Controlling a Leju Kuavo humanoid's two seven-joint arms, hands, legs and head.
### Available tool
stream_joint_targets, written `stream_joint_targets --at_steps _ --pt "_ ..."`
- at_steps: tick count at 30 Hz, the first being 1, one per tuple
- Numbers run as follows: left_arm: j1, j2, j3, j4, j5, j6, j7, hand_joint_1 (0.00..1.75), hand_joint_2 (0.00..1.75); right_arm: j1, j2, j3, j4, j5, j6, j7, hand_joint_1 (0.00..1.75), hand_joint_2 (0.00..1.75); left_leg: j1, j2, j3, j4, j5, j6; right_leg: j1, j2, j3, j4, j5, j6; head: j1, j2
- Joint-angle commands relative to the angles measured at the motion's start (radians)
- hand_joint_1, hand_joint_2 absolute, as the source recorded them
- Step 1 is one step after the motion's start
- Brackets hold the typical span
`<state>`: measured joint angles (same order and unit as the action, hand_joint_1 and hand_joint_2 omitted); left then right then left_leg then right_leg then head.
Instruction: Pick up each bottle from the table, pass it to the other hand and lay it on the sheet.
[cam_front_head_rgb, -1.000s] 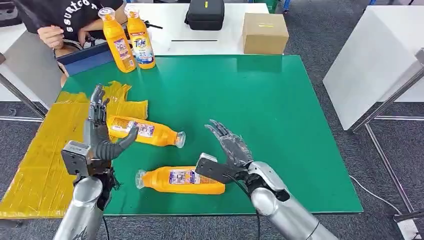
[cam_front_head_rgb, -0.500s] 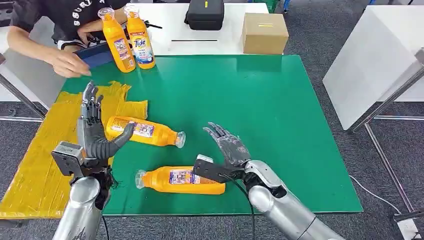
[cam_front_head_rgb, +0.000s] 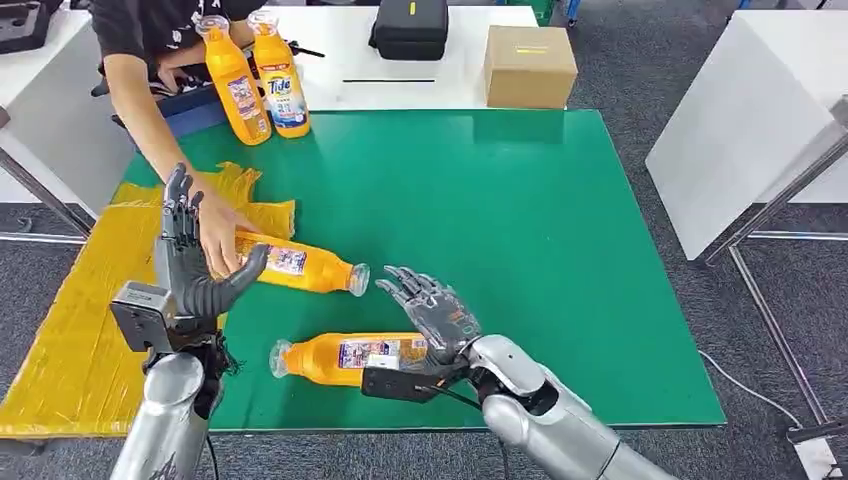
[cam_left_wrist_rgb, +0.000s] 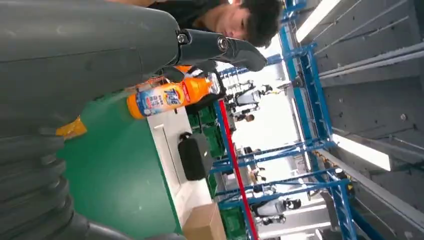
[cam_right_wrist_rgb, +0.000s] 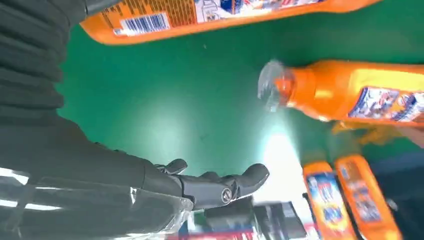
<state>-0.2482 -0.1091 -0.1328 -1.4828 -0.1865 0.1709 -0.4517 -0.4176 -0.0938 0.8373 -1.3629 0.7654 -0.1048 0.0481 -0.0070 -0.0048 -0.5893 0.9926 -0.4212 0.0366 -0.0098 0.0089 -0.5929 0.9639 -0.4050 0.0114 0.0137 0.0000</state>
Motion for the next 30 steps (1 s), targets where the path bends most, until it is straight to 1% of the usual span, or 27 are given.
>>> stream_joint_targets --at_steps 1,4,7,9,11,13,14,16,17,19,20,21,24,25,28,30 --pt "-0.039 -0.023 0.081 0.095 -0.012 0.001 0.004 0.00 1.75 0.079 -0.049 0.044 -0.104 0.124 -0.065 0.018 0.00 1.75 0.000 -0.002 0.005 -0.001 -0.002 -0.003 0.000 -0.003 0.006 -0.001 -0.002 -0.001 0.000 0.000" --pt "-0.051 -0.027 0.088 0.118 -0.015 -0.002 0.004 0.00 1.75 0.111 -0.055 0.022 -0.111 0.134 -0.082 0.021 0.00 1.75 0.001 -0.004 0.006 -0.001 -0.002 -0.003 0.001 -0.005 0.007 -0.002 -0.003 -0.001 0.000 0.000" --pt "-0.059 -0.030 0.099 0.126 -0.016 -0.003 0.003 0.00 1.75 0.133 -0.057 0.003 -0.110 0.152 -0.099 0.027 0.00 1.75 0.000 -0.003 0.003 -0.001 -0.001 -0.002 0.000 -0.004 0.003 -0.001 -0.001 -0.001 0.000 0.000" --pt "-0.063 -0.031 0.109 0.131 -0.016 -0.003 0.003 0.00 1.75 0.166 -0.057 -0.017 -0.112 0.159 -0.103 0.031 0.00 1.75 0.000 -0.002 0.003 -0.001 0.000 -0.002 0.000 -0.003 0.002 -0.001 -0.001 -0.001 0.000 0.000" --pt "-0.068 -0.032 0.115 0.134 -0.016 -0.003 0.003 0.00 1.75 0.206 -0.050 -0.035 -0.109 0.170 -0.105 0.038 0.00 1.75 0.000 -0.003 0.005 -0.001 -0.001 -0.003 0.000 -0.005 0.006 -0.001 -0.002 -0.001 0.000 0.000" --pt "-0.069 -0.033 0.118 0.136 -0.016 -0.003 0.003 0.00 1.75 0.228 -0.041 -0.038 -0.072 0.169 -0.102 0.043 0.00 1.75 0.000 -0.003 0.005 -0.001 -0.001 -0.003 0.001 -0.004 0.005 -0.002 -0.002 -0.001 0.000 0.000" --pt "-0.069 -0.034 0.119 0.137 -0.016 -0.004 0.003 0.00 1.75 0.232 -0.033 -0.040 -0.047 0.169 -0.102 0.043 0.00 1.75 0.000 -0.003 0.003 -0.001 0.000 -0.002 0.000 -0.004 0.003 -0.002 -0.001 -0.001 0.000 0.000" --pt "-0.069 -0.034 0.118 0.138 -0.017 -0.004 0.003 0.00 1.75 0.232 -0.029 -0.038 -0.033 0.172 -0.112 0.041 0.00 1.75 0.000 -0.003 0.007 -0.002 -0.002 -0.004 0.001 -0.004 0.006 -0.002 -0.003 -0.001 0.000 0.000" --pt "-0.070 -0.035 0.117 0.141 -0.017 -0.005 0.004 0.00 1.75 0.235 -0.021 -0.043 -0.005 0.170 -0.107 0.049 0.00 1.75 0.000 -0.002 0.004 -0.001 -0.001 -0.002 0.001 -0.002 0.004 -0.002 -0.001 -0.001 0.000 0.000" --pt "-0.071 -0.035 0.114 0.144 -0.018 -0.006 0.005 0.00 1.75 0.249 -0.002 -0.056 0.036 0.195 -0.121 0.070 0.00 1.75 0.000 -0.001 0.007 -0.002 -0.002 -0.003 0.001 -0.002 0.006 -0.002 -0.002 -0.001 0.000 0.000" --pt "-0.068 -0.035 0.112 0.141 -0.020 -0.006 0.006 0.00 1.75 0.262 0.014 -0.072 0.059 0.229 -0.144 0.084 0.00 1.75 0.000 -0.001 0.005 -0.002 -0.001 -0.003 0.000 -0.002 0.005 -0.002 -0.001 -0.001 0.000 0.000" --pt "-0.063 -0.035 0.109 0.136 -0.022 -0.007 0.008 0.00 1.75 0.268 0.019 -0.076 0.071 0.251 -0.153 0.094 0.00 1.75 0.000 -0.001 0.007 -0.002 -0.002 -0.003 0.001 -0.002 0.006 -0.002 -0.002 -0.001 0.000 0.000" --pt "-0.040 -0.033 0.103 0.118 -0.022 -0.007 0.009 0.00 1.75 0.281 0.024 -0.097 0.096 0.281 -0.152 0.090 0.00 1.75 0.000 -0.001 0.005 -0.002 -0.001 -0.002 0.000 -0.002 0.004 -0.002 -0.001 -0.001 0.000 0.000" --pt "-0.033 -0.033 0.102 0.108 -0.022 -0.007 0.009 0.00 1.75 0.277 0.026 -0.098 0.106 0.282 -0.151 0.090 0.00 1.75 0.000 -0.001 0.007 -0.002 -0.002 -0.003 0.000 -0.002 0.005 -0.002 -0.002 -0.001 0.000 0.000" --pt "-0.025 -0.031 0.099 0.093 -0.022 -0.005 0.010 0.00 1.75 0.254 0.049 -0.103 0.146 0.313 -0.151 0.089 0.00 1.75 0.000 0.001 0.004 -0.001 -0.001 -0.002 0.000 0.000 0.001 -0.002 0.000 -0.001 0.000 0.000" --pt "-0.032 -0.028 0.098 0.102 -0.023 -0.007 0.012 0.00 1.75 0.232 0.072 -0.106 0.180 0.347 -0.156 0.102 0.00 1.75 0.000 0.002 0.006 -0.002 -0.002 -0.003 0.000 0.001 0.004 -0.002 -0.001 -0.001 0.000 0.000"
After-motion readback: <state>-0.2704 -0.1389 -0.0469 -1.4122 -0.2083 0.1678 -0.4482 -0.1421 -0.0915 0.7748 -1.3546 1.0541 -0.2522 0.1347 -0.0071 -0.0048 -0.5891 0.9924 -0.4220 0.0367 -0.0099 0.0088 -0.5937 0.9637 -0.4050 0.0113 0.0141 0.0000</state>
